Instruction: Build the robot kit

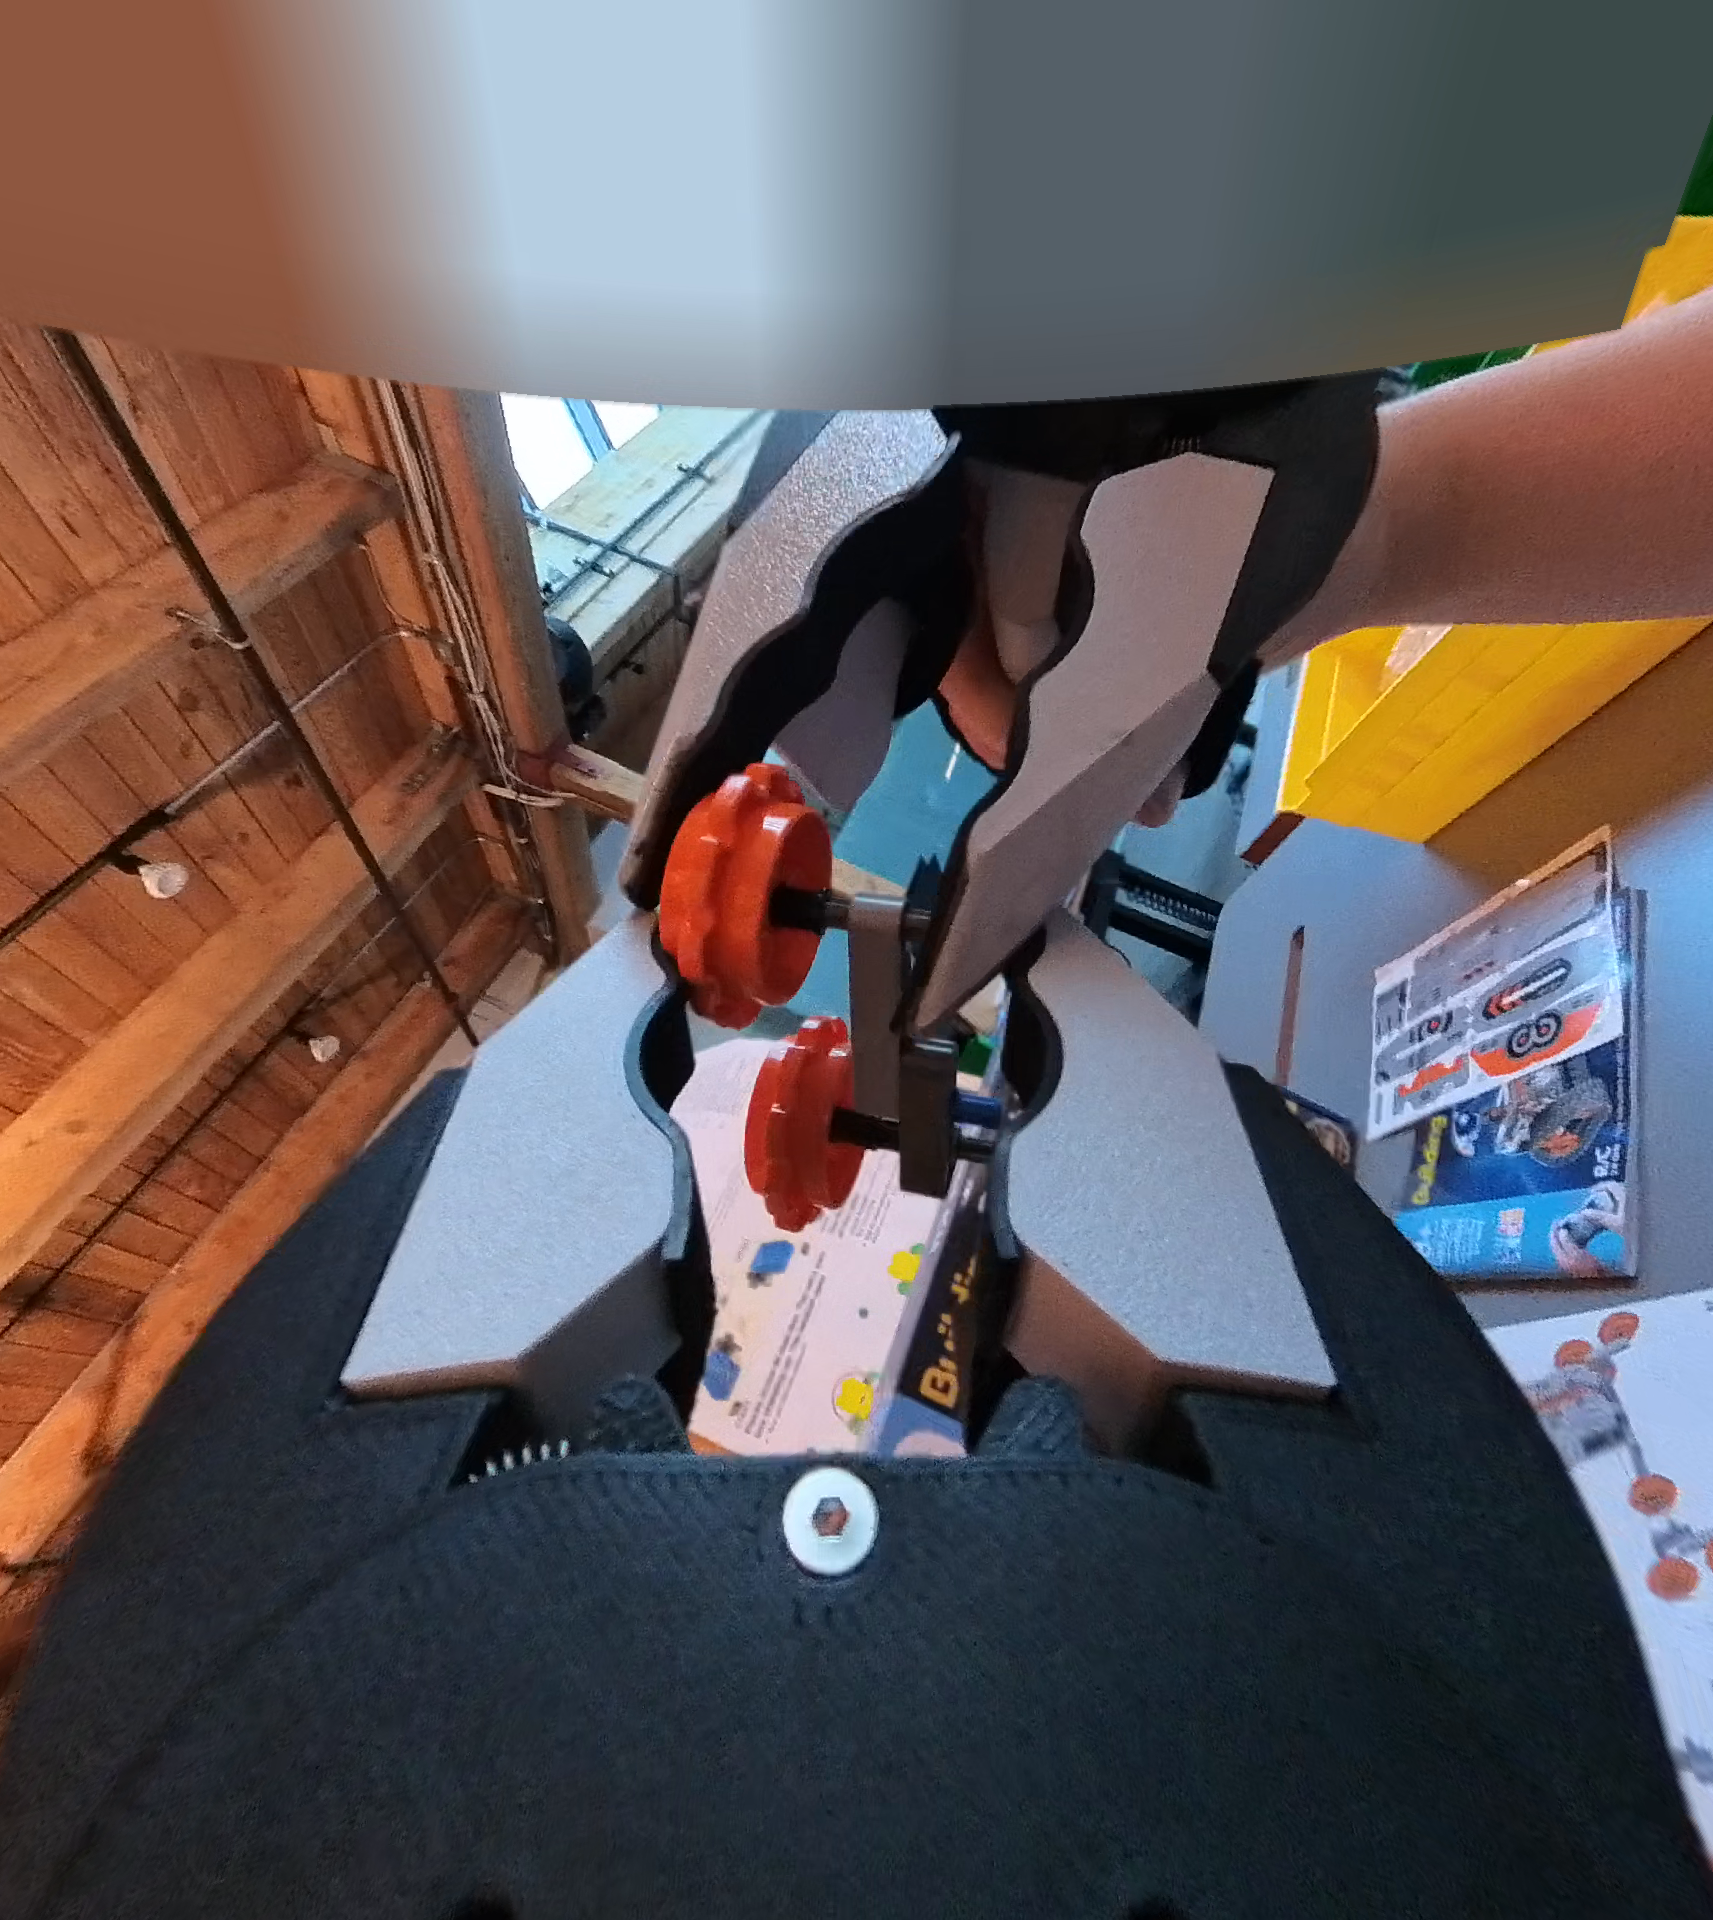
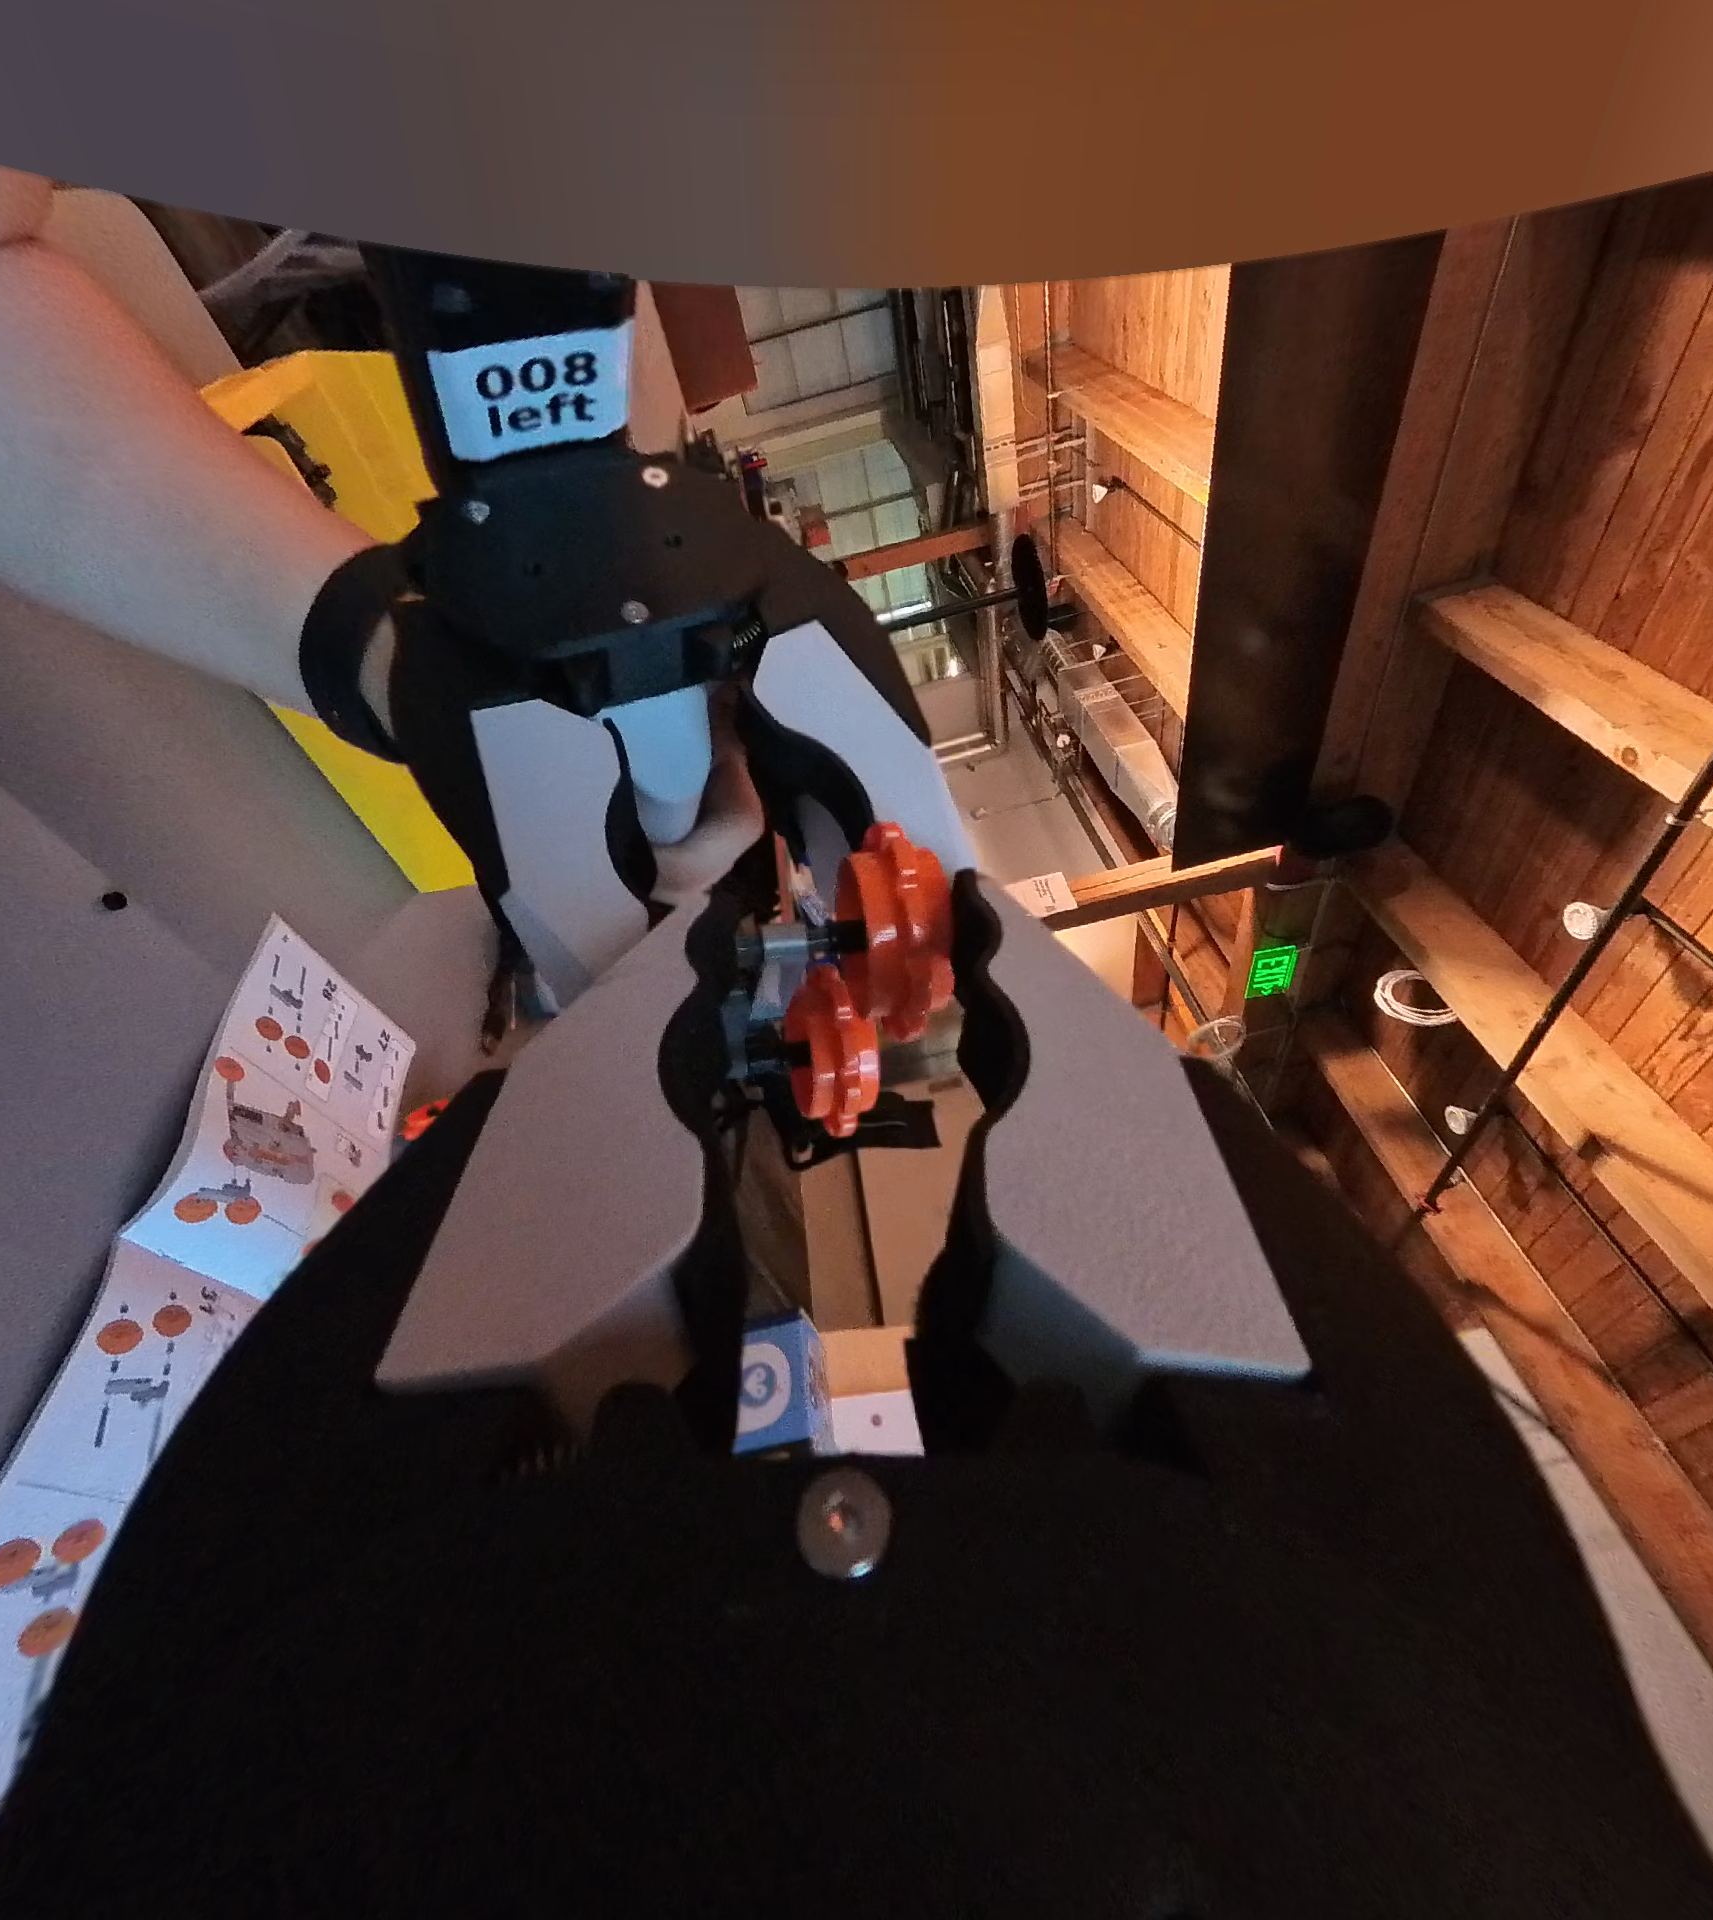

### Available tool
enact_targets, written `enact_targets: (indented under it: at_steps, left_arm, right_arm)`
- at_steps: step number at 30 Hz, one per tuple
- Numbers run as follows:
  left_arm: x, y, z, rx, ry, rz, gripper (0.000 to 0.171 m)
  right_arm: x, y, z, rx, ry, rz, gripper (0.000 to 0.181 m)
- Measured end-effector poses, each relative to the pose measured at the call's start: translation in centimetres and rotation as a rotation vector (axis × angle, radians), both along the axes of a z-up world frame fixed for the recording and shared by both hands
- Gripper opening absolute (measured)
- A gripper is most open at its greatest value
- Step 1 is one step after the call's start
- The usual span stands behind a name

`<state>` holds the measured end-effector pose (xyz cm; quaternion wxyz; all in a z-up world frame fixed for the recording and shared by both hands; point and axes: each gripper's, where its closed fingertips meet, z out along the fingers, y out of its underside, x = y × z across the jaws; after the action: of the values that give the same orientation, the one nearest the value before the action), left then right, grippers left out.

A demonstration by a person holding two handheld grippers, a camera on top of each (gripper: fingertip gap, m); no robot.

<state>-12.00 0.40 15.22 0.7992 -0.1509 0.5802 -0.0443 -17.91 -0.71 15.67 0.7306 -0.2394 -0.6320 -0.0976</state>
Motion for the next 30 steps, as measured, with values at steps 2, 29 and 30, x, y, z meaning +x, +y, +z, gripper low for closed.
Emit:
enact_targets:
  at_steps: [2,29,30]
  left_arm:
    - [0.0,-0.2,0.0,-0.010,-0.001,-0.020,0.055]
    - [-0.9,-0.4,0.2,0.008,0.019,-0.046,0.047]
    - [-0.9,-0.4,0.2,0.012,0.015,-0.045,0.047]
  right_arm:
    - [-0.1,-0.1,0.0,-0.022,0.008,0.017,0.041]
    - [-0.7,-0.7,0.2,0.065,0.009,-0.012,0.040]
    - [-0.7,-0.6,0.3,0.060,0.012,-0.016,0.040]
